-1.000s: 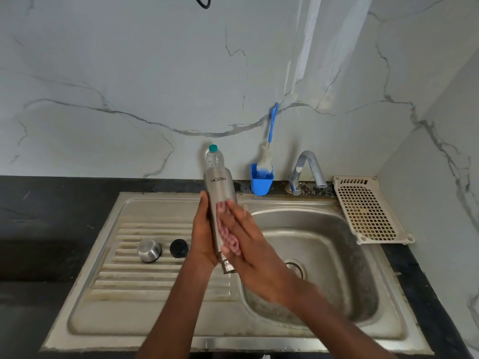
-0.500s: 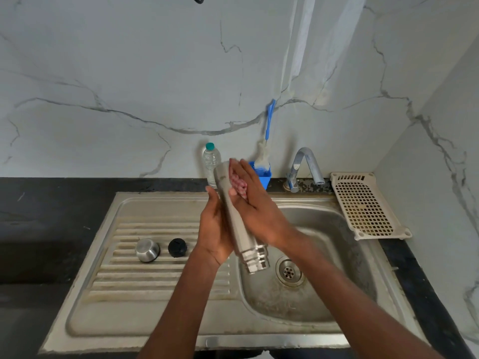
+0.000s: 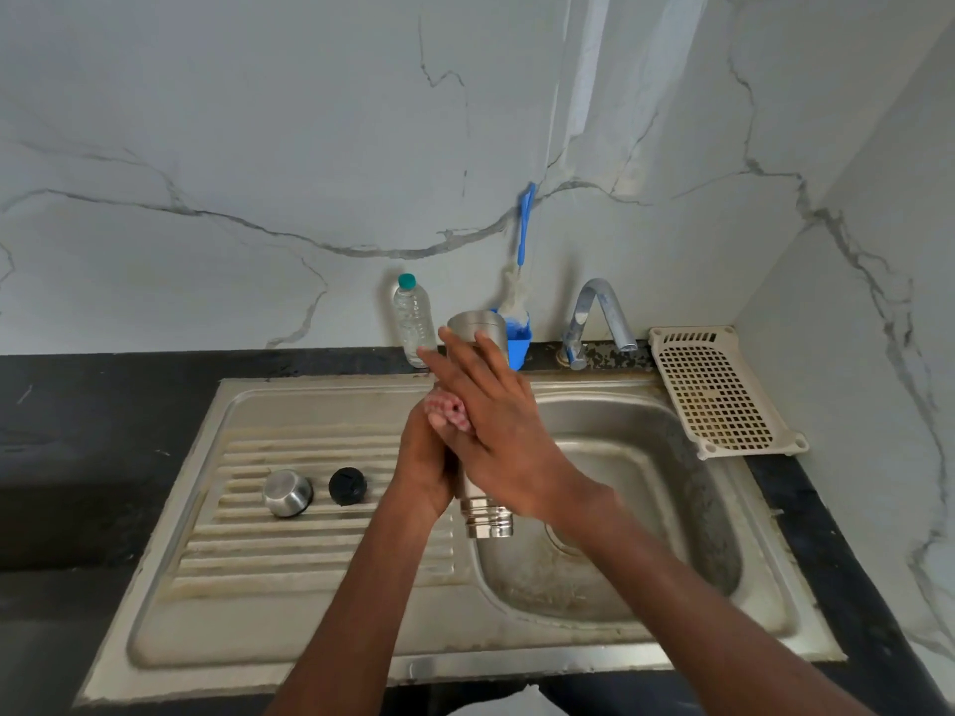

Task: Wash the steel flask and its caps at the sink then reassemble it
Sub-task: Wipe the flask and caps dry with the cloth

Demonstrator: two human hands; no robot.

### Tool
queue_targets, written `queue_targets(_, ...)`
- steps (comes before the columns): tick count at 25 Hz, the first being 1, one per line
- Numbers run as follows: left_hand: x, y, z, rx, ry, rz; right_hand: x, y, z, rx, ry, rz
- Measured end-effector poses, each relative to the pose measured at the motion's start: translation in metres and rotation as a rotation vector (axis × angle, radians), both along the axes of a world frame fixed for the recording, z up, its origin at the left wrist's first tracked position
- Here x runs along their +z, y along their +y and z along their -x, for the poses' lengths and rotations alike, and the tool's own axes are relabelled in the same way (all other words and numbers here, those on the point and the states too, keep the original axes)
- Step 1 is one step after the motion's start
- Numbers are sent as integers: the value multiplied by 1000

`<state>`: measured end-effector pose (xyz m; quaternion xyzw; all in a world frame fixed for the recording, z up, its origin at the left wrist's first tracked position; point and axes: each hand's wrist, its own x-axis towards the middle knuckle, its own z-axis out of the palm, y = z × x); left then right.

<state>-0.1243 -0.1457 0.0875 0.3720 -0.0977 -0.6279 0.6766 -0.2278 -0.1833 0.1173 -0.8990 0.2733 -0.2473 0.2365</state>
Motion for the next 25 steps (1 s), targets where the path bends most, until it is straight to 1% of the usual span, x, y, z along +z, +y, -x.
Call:
queue_targets(2, 4, 2, 7, 20, -2, 31, 5, -12, -17, -98, -61, -8)
queue_targets(5, -6, -1, 6, 41, 81, 45, -6, -22, -22, -171, -125, -90)
queue_targets(8, -16, 3, -5, 62, 148, 49, -19, 2, 0, -42, -118, -276)
queue_targets(9, -21, 4, -10, 48, 172, 30, -24, 14, 12, 9, -93, -287)
queue_targets(11, -28, 3, -14, -8, 185, -13, -30, 35, 33, 58, -23, -207)
queue_targets(13, -31, 0, -11, -71, 197, -29, -31, 43, 42, 52, 37, -154)
queue_targets(14, -27, -2, -6, -85, 194, -28, -28, 38, 42, 35, 50, -161)
queue_targets(16, -17, -3, 4, -72, 108, -30, -26, 15, 32, -2, 49, -183)
queue_targets(18, -10, -3, 12, -81, 31, -8, -17, -19, 22, -94, -11, -206)
queue_targets(19, -10, -5, 14, -77, -10, -6, -11, -36, 18, -146, -68, -252)
queue_targets(21, -13, -9, 16, -28, -89, -26, -4, -57, 10, -195, -169, -424)
queue_targets(22, -14, -11, 15, -8, -102, -29, -4, -58, 7, -179, -186, -483)
queue_targets(23, -15, -13, 14, 2, -91, -16, -8, -53, 5, -155, -185, -489)
queue_targets(25, -14, -11, 7, 25, -49, -9, -16, -29, 8, -83, -144, -426)
